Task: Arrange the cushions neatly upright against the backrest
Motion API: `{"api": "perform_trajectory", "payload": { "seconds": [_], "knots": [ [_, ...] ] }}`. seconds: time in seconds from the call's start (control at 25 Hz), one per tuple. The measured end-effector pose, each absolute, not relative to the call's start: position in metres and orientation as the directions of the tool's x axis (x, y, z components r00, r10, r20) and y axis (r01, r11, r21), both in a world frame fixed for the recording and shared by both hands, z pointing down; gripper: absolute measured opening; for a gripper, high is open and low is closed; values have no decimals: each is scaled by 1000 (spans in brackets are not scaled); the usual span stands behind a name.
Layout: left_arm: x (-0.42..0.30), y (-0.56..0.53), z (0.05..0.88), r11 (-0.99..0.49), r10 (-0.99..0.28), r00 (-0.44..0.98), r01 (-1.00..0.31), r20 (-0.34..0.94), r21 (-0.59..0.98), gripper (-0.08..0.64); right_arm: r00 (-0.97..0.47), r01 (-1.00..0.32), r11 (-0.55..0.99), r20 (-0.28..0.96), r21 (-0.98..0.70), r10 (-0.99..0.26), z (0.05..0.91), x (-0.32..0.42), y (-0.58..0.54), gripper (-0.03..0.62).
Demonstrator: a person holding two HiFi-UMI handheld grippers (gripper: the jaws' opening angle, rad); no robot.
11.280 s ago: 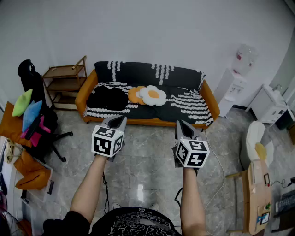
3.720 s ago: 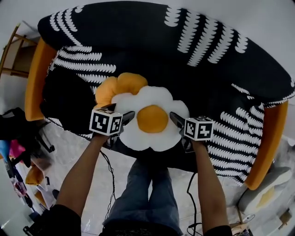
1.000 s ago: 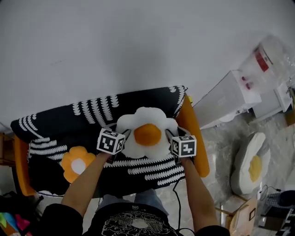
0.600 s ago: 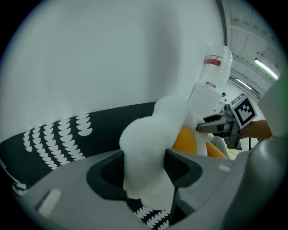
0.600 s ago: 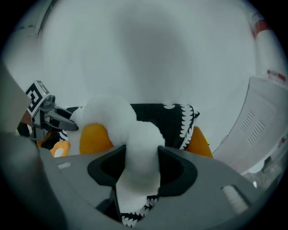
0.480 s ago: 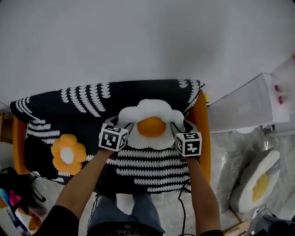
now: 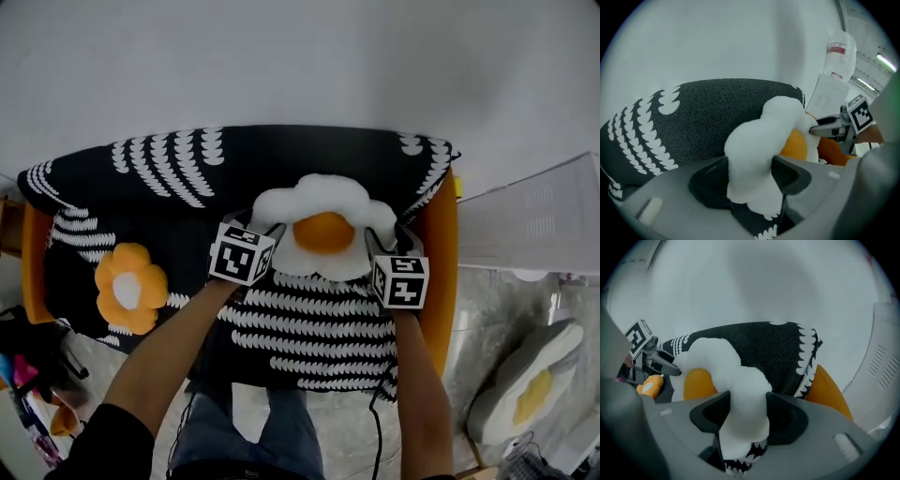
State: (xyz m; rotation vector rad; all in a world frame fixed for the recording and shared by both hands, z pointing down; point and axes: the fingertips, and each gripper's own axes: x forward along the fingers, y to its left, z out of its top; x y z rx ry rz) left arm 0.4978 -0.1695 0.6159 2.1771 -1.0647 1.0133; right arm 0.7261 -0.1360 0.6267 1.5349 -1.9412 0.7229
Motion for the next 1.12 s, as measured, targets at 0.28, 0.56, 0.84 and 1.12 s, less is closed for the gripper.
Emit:
{"api": "perform_trajectory", "payload": {
  "seconds": [0.28,0.56,0.84,1.12],
  "knots": [
    [487,-178,624,-541,-420,389,-833,820,118,299,-205,-973,219,723,-76,-659,627,722,-144,286],
    [473,-180,569,-537,-467,394,-838,792,99,299,-221,-966,248,721,-70,-657,587,711,-143,311],
    [437,-164,478,-503,-558,386,-861,734,70,301,-268,-953,291,665,-80,-697,503,673,-144,311],
    [362,-150,391,-393,-680,322,-918,658,43,310,-365,-915,395,596,-87,-715,424,598,-154,319]
  ]
}}
